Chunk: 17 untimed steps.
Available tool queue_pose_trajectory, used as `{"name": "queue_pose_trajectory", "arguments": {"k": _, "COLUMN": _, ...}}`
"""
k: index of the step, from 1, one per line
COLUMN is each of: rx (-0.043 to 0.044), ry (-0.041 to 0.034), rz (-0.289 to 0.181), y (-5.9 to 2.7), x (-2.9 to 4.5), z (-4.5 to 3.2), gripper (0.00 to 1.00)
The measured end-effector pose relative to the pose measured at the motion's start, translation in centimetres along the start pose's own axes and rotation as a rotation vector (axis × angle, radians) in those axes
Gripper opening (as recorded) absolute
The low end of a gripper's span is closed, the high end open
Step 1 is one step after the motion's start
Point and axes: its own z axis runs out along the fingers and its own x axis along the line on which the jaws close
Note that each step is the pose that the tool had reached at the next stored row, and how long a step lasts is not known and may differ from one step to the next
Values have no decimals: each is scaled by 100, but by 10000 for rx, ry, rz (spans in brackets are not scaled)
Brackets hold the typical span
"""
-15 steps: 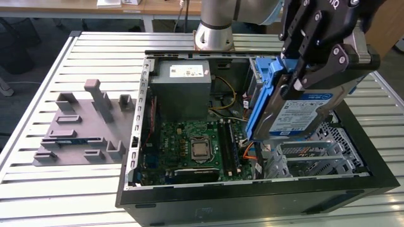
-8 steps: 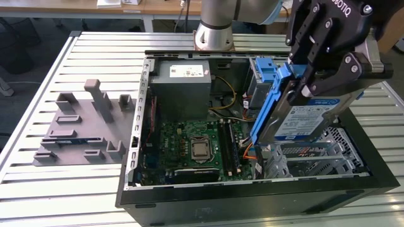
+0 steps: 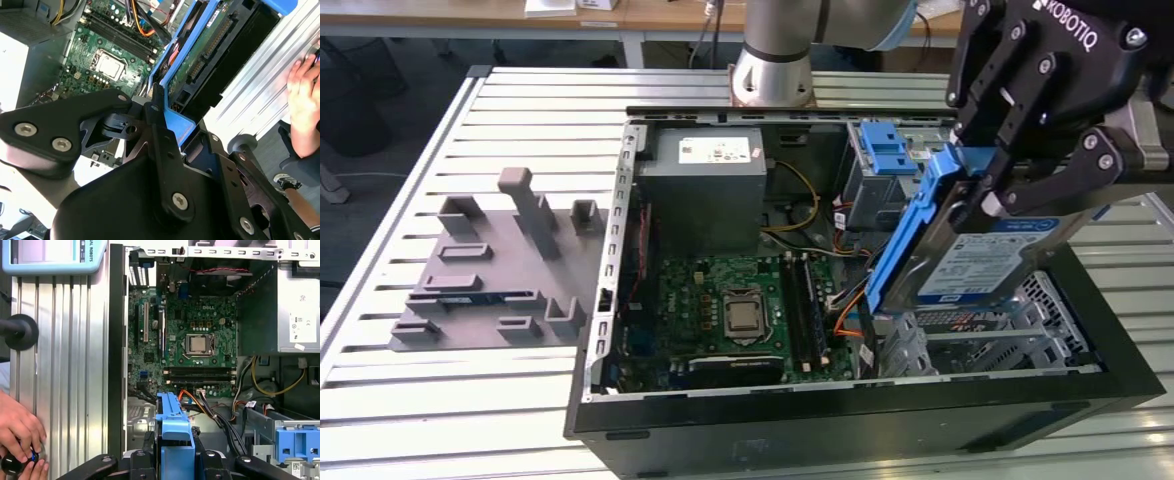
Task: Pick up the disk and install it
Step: 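Insert the disk into the insertion slot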
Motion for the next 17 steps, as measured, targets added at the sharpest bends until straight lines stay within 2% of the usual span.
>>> {"name": "queue_pose_trajectory", "arguments": {"k": 17, "rx": 0, "ry": -4, "rz": -1, "y": -251, "x": 2, "z": 99, "gripper": 36}}
